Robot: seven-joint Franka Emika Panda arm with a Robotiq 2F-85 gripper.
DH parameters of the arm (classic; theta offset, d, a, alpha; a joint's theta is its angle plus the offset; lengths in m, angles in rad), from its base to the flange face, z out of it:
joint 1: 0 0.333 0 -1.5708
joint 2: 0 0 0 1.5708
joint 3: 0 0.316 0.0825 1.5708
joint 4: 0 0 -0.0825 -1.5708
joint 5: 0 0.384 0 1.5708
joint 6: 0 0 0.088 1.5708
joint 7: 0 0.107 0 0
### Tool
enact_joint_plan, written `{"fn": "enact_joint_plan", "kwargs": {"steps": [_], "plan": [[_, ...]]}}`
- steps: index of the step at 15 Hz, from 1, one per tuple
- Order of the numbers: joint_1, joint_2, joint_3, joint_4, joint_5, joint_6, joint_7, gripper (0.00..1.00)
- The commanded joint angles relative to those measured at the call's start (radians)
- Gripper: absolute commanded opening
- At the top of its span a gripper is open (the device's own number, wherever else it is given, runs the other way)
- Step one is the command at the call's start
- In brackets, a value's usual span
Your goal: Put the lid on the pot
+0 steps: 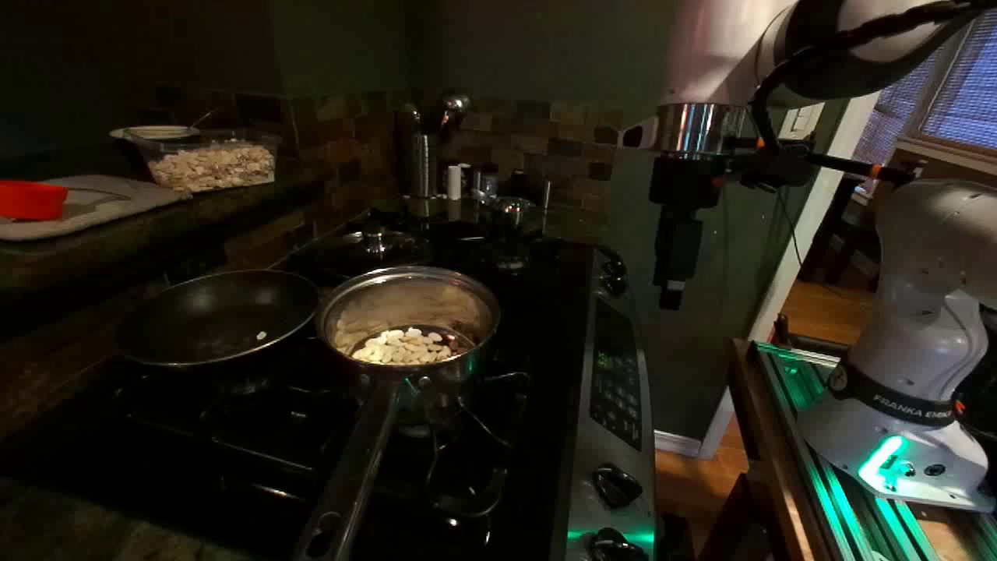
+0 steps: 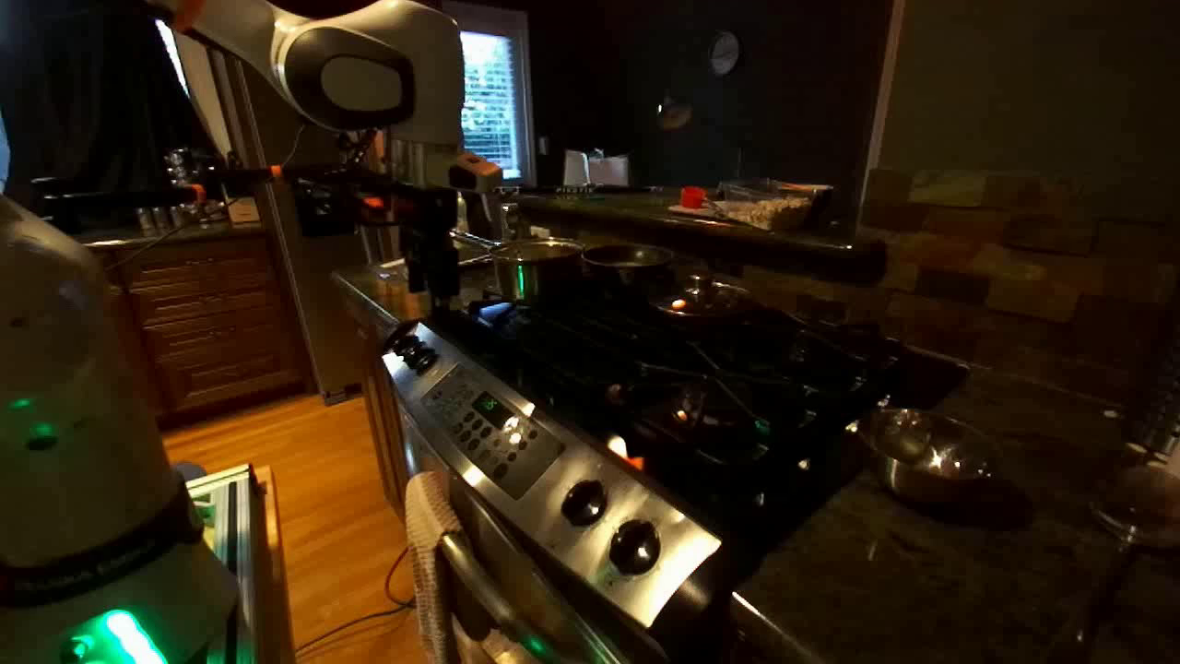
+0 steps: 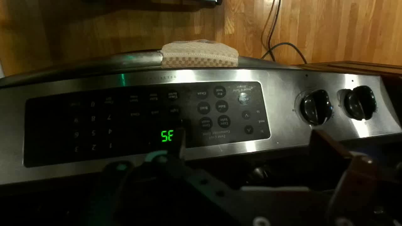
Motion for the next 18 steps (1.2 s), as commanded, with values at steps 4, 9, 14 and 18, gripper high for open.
{"fn": "enact_joint_plan", "kwargs": {"steps": [4, 9, 14, 18], "plan": [[-0.007, 0.0, 0.006, 0.002, 0.003, -0.003, -0.003, 1.0], [-0.028, 0.028, -0.003, 0.088, -0.013, -0.007, 0.003, 1.0], [-0.082, 0.15, -0.012, 0.294, -0.115, 0.012, -0.045, 1.0], [-0.089, 0.334, -0.021, 0.49, -0.176, 0.047, -0.112, 1.0]]}}
